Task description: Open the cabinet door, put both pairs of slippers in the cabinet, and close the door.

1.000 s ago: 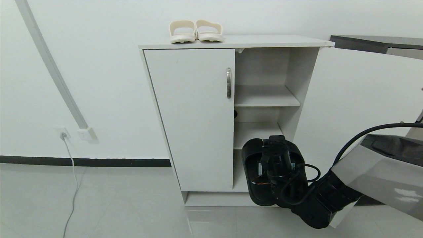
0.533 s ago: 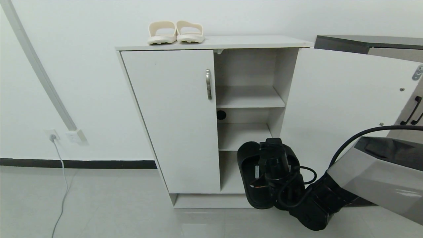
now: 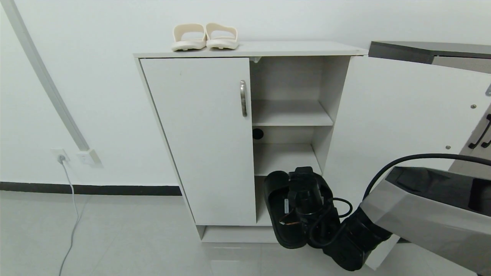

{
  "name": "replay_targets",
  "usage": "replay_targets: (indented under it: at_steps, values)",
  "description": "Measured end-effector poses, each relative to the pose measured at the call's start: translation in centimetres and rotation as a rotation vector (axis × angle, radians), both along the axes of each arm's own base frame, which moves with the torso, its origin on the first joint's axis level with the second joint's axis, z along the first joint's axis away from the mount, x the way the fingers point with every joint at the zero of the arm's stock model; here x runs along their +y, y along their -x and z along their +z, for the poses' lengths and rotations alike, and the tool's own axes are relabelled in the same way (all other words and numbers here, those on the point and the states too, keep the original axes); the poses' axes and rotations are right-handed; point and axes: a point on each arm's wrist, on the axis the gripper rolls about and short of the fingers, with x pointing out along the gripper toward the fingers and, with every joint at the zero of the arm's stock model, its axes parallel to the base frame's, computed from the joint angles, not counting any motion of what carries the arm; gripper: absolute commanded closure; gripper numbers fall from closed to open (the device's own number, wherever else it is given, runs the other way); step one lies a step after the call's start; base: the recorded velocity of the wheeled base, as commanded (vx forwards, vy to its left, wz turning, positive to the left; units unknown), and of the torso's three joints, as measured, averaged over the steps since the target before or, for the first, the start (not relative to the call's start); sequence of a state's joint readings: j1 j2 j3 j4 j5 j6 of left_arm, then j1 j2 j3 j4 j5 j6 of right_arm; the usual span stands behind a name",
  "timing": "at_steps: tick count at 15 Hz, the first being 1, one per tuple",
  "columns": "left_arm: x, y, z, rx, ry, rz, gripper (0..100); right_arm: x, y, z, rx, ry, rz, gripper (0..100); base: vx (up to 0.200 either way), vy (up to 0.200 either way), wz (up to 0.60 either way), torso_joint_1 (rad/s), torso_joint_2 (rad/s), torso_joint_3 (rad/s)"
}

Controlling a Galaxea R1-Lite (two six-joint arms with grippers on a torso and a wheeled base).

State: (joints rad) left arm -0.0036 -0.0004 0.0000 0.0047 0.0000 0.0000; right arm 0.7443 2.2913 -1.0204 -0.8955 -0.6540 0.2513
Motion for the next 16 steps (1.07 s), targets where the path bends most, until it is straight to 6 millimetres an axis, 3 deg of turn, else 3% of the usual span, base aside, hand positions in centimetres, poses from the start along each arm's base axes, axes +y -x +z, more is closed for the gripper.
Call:
replay_targets:
  at_steps: [7,16]
  values:
    - [0.0,0.0,0.0,0.000,0.001,0.002,100,1.8,-1.7,-0.7,-0.027,-0.020,0.007,100,0.000,0.000,0.00,0.000,0.00,0.000]
    - [0.0,0.0,0.0,0.000,0.001,0.002,100,2.0,-2.1,-1.7,-0.018,-0.011,0.004,100,0.000,0.000,0.00,0.000,0.00,-0.072]
